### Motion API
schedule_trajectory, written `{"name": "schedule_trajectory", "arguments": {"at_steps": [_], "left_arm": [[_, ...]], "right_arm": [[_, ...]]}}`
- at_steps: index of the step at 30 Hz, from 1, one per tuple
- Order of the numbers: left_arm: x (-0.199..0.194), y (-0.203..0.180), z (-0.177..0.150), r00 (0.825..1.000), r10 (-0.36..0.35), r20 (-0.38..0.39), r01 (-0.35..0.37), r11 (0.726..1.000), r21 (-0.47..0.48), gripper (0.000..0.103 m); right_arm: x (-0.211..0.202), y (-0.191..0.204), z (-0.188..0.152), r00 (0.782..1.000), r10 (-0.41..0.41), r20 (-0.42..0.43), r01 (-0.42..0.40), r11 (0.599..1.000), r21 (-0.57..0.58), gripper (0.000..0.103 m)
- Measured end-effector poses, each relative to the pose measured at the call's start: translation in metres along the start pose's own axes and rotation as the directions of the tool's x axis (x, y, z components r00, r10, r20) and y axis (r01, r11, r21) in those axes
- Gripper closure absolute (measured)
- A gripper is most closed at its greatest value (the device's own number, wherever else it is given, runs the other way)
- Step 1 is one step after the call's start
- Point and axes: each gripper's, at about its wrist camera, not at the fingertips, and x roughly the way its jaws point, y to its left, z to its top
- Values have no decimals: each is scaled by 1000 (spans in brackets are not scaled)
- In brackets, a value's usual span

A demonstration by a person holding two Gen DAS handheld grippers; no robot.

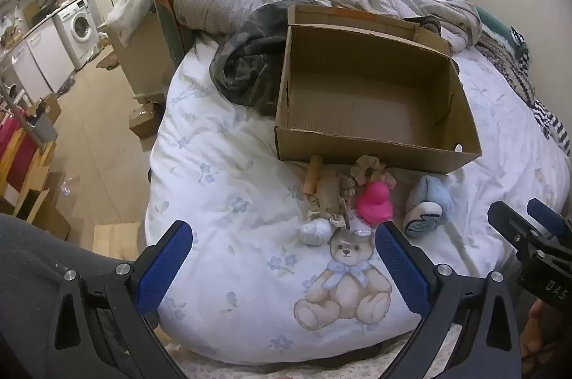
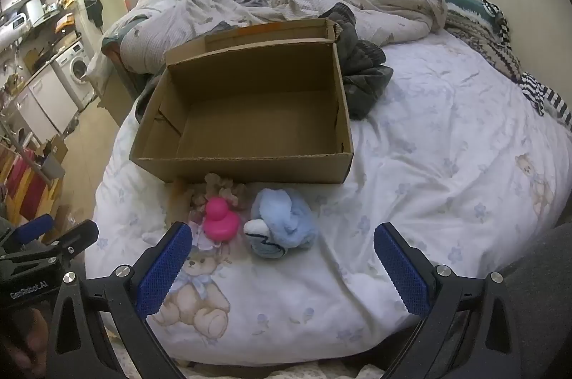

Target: Organize soft objects

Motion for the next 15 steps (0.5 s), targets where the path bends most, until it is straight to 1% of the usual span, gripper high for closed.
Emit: {"name": "schedule_trajectory", "arguments": {"at_steps": [6,7,9,15], "left_arm": [[2,1,1,1000,-5,-2,5,1000,0,1],[-6,0,5,1000,-5,0,5,1000,2,1],[-6,-1,3,1000,2,8,-2,1000,7,1],[-9,0,8,1000,0,0,0,1000,-8,1]], "right_arm": [[1,1,-1,1000,-1,1,1,1000,-1,0],[1,1,-1,1000,-1,1,1,1000,-1,0],[1,2,-1,1000,-2,1,2,1000,-2,0],[1,2,-1,1000,10,1,-10,1000,-3,0]]}}
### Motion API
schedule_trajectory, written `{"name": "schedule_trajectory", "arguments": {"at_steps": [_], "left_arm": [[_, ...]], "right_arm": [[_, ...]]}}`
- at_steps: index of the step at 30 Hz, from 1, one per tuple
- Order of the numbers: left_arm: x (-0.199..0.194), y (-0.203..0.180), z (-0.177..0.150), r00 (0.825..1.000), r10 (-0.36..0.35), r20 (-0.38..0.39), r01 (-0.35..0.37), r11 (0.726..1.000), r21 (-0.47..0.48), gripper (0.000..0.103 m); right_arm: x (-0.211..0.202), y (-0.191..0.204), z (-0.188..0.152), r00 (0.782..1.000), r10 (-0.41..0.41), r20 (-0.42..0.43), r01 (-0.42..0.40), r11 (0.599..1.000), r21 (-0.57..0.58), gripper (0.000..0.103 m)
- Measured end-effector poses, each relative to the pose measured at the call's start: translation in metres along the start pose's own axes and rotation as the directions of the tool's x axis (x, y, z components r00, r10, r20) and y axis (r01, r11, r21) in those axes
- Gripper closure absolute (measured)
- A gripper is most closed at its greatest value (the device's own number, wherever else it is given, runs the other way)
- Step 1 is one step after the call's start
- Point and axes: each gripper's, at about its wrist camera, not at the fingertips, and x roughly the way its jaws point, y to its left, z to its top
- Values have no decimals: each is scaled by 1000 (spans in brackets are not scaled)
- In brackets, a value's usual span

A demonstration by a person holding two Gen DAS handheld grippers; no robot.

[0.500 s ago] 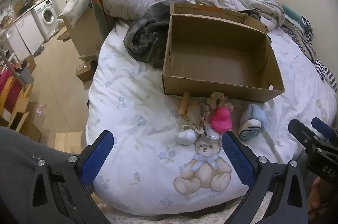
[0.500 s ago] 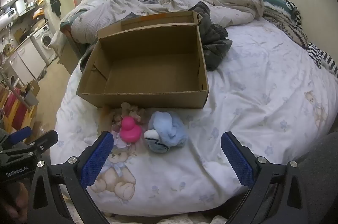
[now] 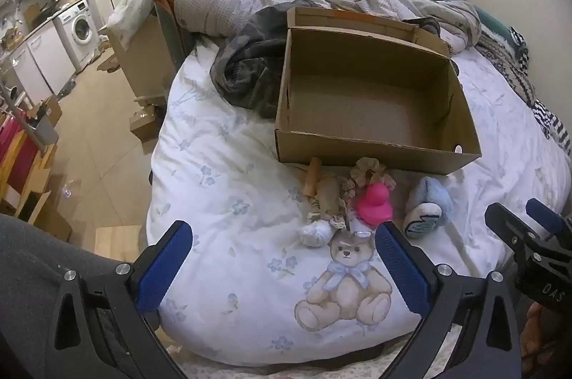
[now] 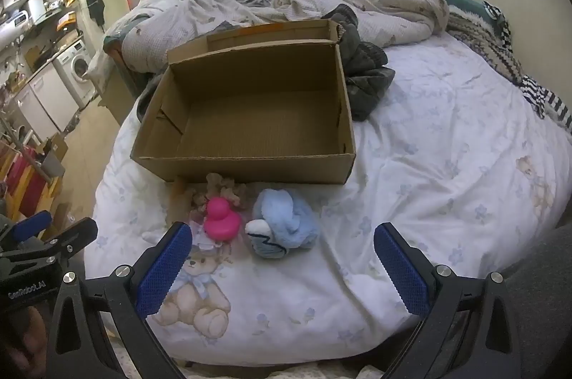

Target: Organize soft objects

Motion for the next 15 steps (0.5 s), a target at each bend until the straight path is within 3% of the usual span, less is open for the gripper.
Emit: {"name": "schedule_trajectory", "arguments": {"at_steps": [15], "left_arm": [[7,1,-7,1000,9,11,-9,1000,7,1]], "right_arm": [[0,1,0,1000,-3,2,3,1000,-2,0]]}}
